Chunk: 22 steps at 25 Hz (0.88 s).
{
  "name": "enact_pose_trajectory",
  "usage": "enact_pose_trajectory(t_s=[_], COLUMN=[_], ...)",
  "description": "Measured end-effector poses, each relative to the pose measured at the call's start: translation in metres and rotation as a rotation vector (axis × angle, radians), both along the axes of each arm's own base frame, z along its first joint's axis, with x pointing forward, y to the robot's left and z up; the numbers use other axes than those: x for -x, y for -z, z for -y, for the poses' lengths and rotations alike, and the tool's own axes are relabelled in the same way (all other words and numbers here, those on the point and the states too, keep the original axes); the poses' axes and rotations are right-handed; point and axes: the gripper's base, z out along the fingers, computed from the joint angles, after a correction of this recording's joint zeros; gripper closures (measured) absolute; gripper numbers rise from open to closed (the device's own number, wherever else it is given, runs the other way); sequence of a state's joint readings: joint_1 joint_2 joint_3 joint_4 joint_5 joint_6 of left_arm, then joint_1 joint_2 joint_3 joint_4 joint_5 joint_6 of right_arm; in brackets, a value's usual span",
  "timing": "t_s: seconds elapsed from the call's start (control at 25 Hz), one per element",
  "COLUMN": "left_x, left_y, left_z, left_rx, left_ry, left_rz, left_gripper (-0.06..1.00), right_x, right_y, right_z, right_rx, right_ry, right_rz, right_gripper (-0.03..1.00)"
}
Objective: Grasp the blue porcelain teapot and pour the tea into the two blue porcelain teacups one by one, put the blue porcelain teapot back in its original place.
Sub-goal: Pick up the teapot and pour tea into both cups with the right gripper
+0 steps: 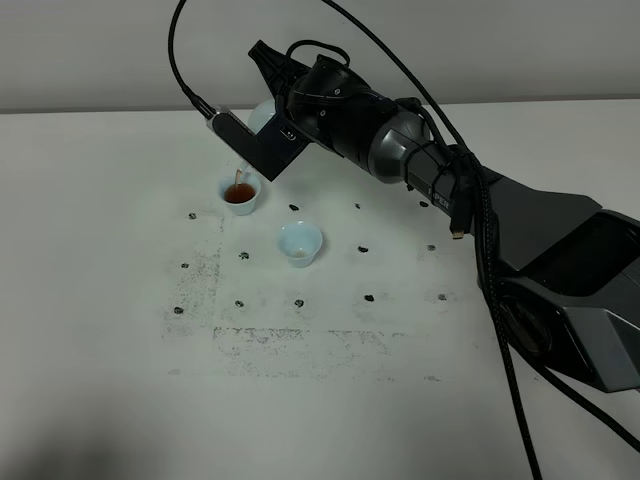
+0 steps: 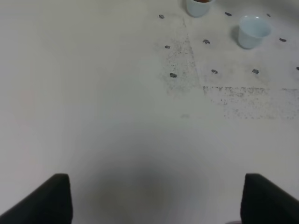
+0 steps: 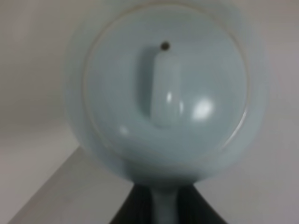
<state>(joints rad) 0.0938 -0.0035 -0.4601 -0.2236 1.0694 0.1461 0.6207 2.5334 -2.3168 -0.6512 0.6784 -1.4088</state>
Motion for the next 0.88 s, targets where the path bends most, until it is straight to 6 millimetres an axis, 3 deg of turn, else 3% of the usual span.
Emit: enact_pose_trajectory(t_s=[0.44,0.88], left_x=[0.0,0.0], left_y=[0.0,0.0], left_z=[0.0,0.0], left_rx=[0.0,0.0], left_ry=[0.0,0.0], left_rz=[0.0,0.0], left_gripper=[0.24,0.24], right_x=[0.001,0.009], right_y=[0.001,0.011], right_z=[0.002,0.004], right_rx=[-0.083,-0.16], right_ry=[0.084,0.201], right_rz=[-0.025,-0.177], right_gripper=[0.92,0.92])
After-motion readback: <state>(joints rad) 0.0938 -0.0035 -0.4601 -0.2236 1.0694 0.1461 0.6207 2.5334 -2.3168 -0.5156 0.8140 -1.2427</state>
